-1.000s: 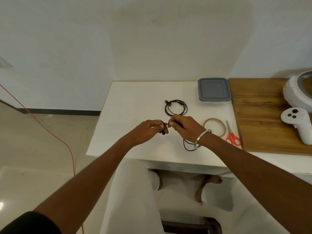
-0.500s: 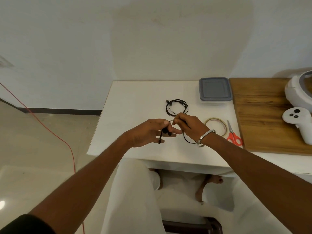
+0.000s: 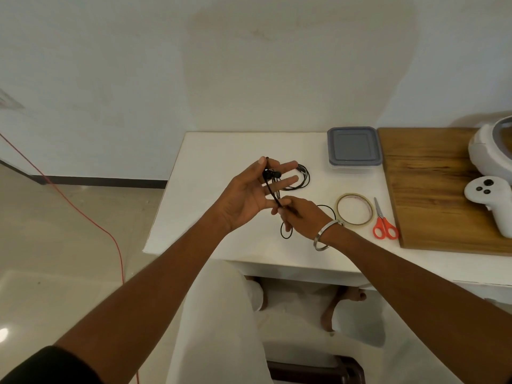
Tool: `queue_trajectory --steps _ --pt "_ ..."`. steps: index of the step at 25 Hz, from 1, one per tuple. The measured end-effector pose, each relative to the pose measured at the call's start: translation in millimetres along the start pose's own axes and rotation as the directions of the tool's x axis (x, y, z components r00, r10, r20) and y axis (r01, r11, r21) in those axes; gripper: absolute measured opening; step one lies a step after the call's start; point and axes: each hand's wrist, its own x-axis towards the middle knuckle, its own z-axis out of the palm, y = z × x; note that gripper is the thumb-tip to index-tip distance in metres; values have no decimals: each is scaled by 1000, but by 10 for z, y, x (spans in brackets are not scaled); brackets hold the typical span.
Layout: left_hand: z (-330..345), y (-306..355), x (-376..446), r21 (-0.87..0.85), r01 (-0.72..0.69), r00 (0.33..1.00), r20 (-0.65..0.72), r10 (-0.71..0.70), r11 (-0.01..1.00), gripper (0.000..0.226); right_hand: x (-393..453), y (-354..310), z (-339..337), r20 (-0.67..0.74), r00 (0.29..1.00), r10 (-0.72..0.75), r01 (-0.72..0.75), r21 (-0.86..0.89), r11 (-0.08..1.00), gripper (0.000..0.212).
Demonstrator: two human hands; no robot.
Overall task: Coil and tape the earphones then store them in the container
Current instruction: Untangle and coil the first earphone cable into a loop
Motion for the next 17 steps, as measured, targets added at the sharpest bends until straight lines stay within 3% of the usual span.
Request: queue_trajectory --steps 3,6,10,12,14,17 --pt "-29 -3 32 215 -49 990 -118 76 975 30 -8 -9 0 35 999 20 -21 33 999 18" --pt "-59 -34 57 470 -34 964 -218 153 882 29 0 -27 -16 81 997 2 -1 -11 1000 18" --pt "-137 -159 59 836 -51 968 -93 232 546 23 8 -120 -56 78 997 -22 22 2 1000 17" --pt "-204 -225 69 924 -59 963 -47 266 377 22 -20 -142 -93 76 996 -37 33 46 998 16" --pt "-285 -275 72 957 -69 957 -16 291 282 21 -50 -150 -134 76 996 -48 39 115 993 15" --pt "-398 -275 55 975 -33 970 -22 242 218 21 -70 -140 -191 55 997 -47 38 146 988 15"
